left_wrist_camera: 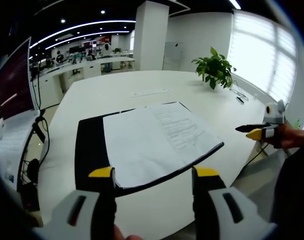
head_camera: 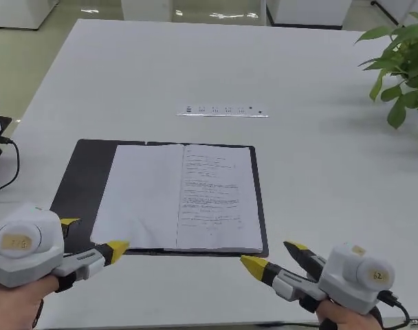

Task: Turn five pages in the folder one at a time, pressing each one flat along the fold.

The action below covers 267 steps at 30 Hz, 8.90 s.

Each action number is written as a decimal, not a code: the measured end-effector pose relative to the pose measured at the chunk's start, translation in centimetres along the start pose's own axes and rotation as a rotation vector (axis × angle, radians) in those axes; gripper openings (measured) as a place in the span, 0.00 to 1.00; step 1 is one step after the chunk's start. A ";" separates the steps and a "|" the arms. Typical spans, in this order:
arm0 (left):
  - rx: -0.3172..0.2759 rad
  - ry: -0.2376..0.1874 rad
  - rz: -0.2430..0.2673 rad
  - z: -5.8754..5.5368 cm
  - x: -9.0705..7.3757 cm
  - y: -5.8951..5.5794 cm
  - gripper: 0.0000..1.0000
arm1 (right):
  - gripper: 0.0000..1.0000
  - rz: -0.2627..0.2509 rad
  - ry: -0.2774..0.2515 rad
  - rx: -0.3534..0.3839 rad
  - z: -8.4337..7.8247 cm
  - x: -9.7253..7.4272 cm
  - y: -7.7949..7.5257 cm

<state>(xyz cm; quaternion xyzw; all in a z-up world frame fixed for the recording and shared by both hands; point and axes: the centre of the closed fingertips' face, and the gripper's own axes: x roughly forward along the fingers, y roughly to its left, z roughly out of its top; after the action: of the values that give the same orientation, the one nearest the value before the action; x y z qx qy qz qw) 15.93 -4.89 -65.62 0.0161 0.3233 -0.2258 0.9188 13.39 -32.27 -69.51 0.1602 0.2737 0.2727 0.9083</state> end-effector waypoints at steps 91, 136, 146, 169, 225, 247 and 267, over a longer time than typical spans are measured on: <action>0.432 0.174 -0.348 -1.9 22.4 -17.2 0.55 | 0.70 -0.060 0.050 0.075 -1.6 0.3 -4.5; 0.407 0.198 -0.325 -2.2 22.5 -19.1 0.65 | 0.67 -0.053 0.055 0.110 -1.9 1.0 -4.6; 0.411 0.193 -0.327 -2.1 22.5 -18.8 0.61 | 0.65 -0.051 0.047 0.097 -1.3 1.3 -4.8; 0.357 0.184 -0.344 -1.5 22.4 -18.4 0.53 | 0.60 0.023 0.016 0.076 1.7 4.8 -4.4; 0.152 0.091 -0.182 -0.8 13.5 -8.4 0.59 | 0.01 0.160 -0.003 0.151 2.8 11.3 -0.4; 0.106 0.042 -0.110 -0.5 10.2 -4.4 0.61 | 0.00 0.194 -0.002 0.129 3.4 12.8 3.2; 0.063 0.014 -0.050 -1.0 7.0 -0.6 0.62 | 0.00 0.246 0.006 0.132 3.2 15.5 7.9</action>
<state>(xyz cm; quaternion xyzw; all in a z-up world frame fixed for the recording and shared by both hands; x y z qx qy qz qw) 19.88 -8.13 -70.60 0.0387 0.3229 -0.2586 0.9096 22.89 -17.42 -69.86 0.2514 0.2720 0.3639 0.8546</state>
